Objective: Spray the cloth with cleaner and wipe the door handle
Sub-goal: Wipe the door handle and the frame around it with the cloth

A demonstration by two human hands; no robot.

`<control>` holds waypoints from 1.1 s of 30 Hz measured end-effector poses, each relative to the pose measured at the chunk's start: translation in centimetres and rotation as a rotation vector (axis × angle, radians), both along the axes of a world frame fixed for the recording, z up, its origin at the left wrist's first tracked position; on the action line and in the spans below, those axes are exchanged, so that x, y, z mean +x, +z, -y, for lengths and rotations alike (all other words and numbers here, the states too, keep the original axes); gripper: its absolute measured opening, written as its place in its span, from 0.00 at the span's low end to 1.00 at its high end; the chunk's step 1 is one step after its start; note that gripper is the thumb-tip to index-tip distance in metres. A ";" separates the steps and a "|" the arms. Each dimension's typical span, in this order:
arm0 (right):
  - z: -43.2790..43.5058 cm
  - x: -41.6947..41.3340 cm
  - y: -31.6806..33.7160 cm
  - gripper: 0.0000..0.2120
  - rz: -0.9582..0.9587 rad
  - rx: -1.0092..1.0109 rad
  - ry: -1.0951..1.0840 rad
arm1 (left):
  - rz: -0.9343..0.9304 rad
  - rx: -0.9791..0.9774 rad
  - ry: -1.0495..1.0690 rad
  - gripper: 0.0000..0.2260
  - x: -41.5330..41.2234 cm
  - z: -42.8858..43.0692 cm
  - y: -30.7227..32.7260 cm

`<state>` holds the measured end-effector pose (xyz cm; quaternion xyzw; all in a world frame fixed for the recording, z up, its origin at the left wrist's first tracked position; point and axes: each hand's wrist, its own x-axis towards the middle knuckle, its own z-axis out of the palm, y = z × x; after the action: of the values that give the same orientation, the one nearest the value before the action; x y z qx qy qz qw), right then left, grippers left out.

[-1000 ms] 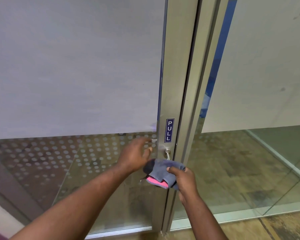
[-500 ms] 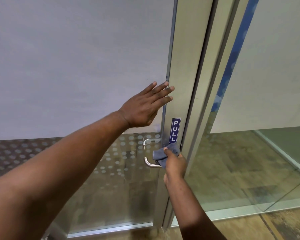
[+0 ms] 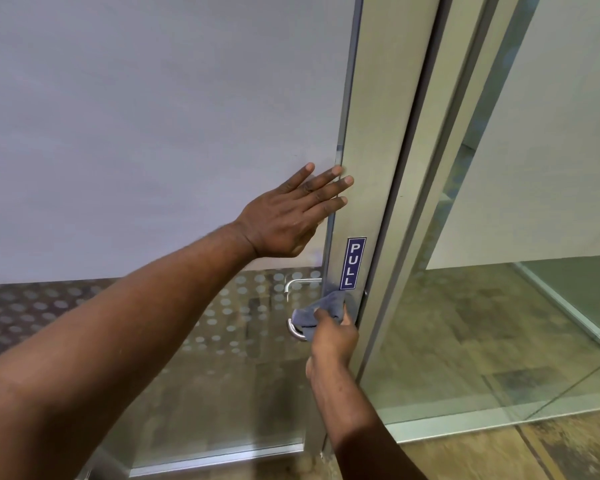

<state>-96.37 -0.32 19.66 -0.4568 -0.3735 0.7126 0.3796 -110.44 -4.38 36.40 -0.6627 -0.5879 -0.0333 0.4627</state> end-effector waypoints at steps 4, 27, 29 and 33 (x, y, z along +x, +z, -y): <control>-0.5 -0.6 1.5 0.13 -0.127 -0.058 0.017 | -0.022 0.008 0.008 0.22 -0.2 0.0 -0.1; -1.1 -1.4 1.2 0.10 -0.053 -0.255 0.006 | -0.017 -0.002 -0.011 0.22 -0.3 0.0 -0.2; -1.2 -1.5 2.7 0.09 -0.096 -0.199 -0.012 | -0.017 -0.003 -0.015 0.21 -0.4 -0.1 -0.1; -1.4 -1.0 6.4 0.09 -0.161 -0.040 -0.048 | -0.013 0.011 -0.027 0.22 -0.5 -0.1 -0.2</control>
<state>-97.40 1.03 26.05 -0.4142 -0.3163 0.7452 0.4160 -110.98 -4.31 36.17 -0.6684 -0.5756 -0.0383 0.4696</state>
